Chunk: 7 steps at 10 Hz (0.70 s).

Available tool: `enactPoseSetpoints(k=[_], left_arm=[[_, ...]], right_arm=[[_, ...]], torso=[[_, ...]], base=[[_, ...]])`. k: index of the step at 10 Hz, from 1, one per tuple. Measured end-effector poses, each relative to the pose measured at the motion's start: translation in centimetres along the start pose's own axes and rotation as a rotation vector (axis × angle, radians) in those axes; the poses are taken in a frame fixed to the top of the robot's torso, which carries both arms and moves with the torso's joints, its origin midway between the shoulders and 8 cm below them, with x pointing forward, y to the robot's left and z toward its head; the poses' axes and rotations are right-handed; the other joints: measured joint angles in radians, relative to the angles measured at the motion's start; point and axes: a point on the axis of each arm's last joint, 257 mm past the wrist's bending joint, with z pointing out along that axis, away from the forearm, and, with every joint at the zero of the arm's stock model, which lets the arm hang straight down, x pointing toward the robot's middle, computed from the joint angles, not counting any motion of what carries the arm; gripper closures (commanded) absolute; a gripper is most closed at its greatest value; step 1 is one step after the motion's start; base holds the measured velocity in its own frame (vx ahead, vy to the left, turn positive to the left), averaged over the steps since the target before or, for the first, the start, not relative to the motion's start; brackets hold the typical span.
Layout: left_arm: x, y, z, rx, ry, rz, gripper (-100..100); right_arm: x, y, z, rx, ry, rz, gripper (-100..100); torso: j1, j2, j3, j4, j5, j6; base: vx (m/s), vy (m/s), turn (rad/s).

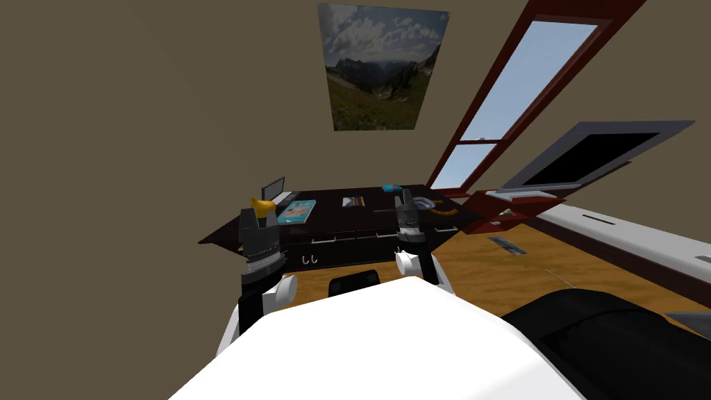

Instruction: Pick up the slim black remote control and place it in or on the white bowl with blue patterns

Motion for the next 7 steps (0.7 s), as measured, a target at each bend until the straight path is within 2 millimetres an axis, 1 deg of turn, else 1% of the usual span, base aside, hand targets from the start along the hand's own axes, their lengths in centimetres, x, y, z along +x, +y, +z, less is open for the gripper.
enactPoseSetpoints(k=[1,3,4,7], left_arm=[[0.0,0.0,0.0,0.000,0.000,0.000,0],[0.0,0.0,0.0,0.000,0.000,0.000,0],[0.0,0.0,0.0,0.000,0.000,0.000,0],[0.0,0.0,0.0,0.000,0.000,0.000,0]], right_arm=[[0.2,0.0,-0.1,0.000,0.020,-0.011,-100],[0.7,-0.3,-0.4,0.002,0.076,-0.046,-100],[1.1,-0.6,-0.7,0.004,0.105,-0.065,-100],[1.8,-1.2,-1.2,0.007,0.180,-0.112,-100]], torso=[[-0.002,0.003,0.001,0.000,0.000,0.000],[-0.008,0.008,0.005,0.002,-0.002,0.000],[-0.009,0.010,0.006,0.002,-0.002,0.000],[-0.005,0.004,0.003,0.001,-0.001,0.000]], base=[[-0.090,-0.078,0.007],[-0.146,-0.120,0.030],[-0.100,-0.088,0.012],[-0.071,-0.072,0.025]])
